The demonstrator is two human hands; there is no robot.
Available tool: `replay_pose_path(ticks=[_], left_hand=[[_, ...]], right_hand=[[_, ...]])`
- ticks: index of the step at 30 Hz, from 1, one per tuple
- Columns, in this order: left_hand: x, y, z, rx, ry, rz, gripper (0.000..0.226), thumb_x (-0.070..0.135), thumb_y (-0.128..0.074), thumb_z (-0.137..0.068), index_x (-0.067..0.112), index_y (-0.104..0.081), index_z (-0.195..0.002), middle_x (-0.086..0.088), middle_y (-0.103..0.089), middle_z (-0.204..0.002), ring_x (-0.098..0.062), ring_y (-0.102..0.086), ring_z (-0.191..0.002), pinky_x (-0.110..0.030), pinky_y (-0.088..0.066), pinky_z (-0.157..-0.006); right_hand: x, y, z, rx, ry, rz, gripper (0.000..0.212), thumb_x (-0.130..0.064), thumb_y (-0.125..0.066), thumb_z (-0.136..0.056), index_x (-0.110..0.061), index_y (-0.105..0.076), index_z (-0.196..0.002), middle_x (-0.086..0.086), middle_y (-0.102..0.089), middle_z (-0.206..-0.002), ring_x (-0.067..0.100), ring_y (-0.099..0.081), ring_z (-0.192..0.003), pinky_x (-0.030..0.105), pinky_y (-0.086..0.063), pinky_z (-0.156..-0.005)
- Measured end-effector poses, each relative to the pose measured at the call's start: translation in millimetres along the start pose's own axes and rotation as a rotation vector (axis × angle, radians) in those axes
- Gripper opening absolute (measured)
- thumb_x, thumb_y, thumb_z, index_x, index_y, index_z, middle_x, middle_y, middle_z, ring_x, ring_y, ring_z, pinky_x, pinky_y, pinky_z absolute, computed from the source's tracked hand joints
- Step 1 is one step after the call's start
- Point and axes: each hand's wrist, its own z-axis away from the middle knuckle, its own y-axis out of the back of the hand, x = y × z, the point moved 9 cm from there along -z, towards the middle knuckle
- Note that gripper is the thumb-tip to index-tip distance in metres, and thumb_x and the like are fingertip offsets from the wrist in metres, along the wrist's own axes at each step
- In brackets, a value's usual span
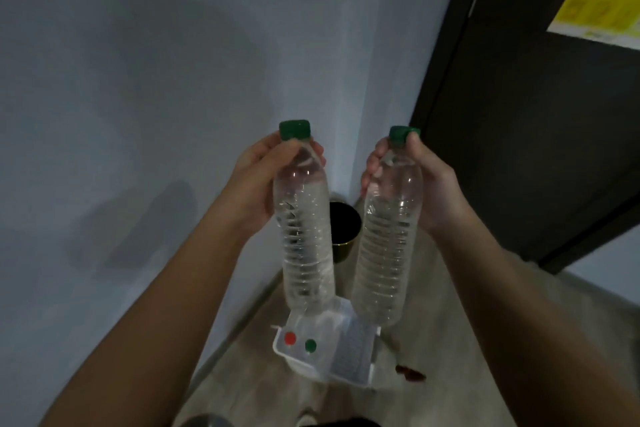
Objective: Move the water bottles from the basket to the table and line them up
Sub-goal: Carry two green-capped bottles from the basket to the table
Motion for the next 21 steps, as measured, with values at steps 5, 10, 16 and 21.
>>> replay_pose_path(ticks=[5,10,16,21], left_hand=[[-47.1,15.2,27.3,0.132,0.176,0.134,0.034,0.029,-0.065,-0.08,0.008,-0.066,-0.106,-0.007,-0.069,-0.09,-0.022,-0.067,-0.081,-0.038,-0.056,-0.073],[-84.9,8.7,77.0,0.251,0.196,0.483,0.041,0.032,-0.07,-0.075,0.008,-0.062,-0.108,-0.003,-0.063,-0.085,-0.017,-0.06,-0.072,-0.03,-0.052,-0.066],[-127.8,18.3,154.3,0.618,0.173,0.558,0.026,0.031,-0.051,-0.094,0.011,-0.063,-0.106,-0.004,-0.064,-0.089,-0.019,-0.066,-0.076,-0.035,-0.056,-0.07],[-144.8,16.3,225.0,0.762,0.168,0.534,0.03,0.039,-0.06,-0.085,0.016,-0.06,-0.105,-0.001,-0.064,-0.087,-0.019,-0.065,-0.073,-0.036,-0.055,-0.061]], right_hand=[[44.2,4.6,6.8,0.02,-0.174,-0.17,0.036,-0.041,-0.045,-0.09,-0.008,-0.057,-0.088,0.007,-0.064,-0.079,0.022,-0.064,-0.07,0.033,-0.052,-0.071],[95.7,4.7,27.5,0.05,-0.37,-0.288,0.038,-0.044,-0.046,-0.089,-0.009,-0.059,-0.081,0.006,-0.063,-0.073,0.022,-0.063,-0.065,0.032,-0.055,-0.066],[148.6,-3.4,60.4,0.044,-0.597,-0.306,0.039,-0.045,-0.049,-0.087,-0.01,-0.059,-0.074,0.007,-0.061,-0.071,0.021,-0.062,-0.06,0.029,-0.054,-0.061],[189.8,-29.4,87.1,-0.065,-0.74,-0.313,0.04,-0.047,-0.05,-0.088,-0.01,-0.059,-0.075,0.005,-0.061,-0.069,0.021,-0.062,-0.061,0.031,-0.053,-0.062]])
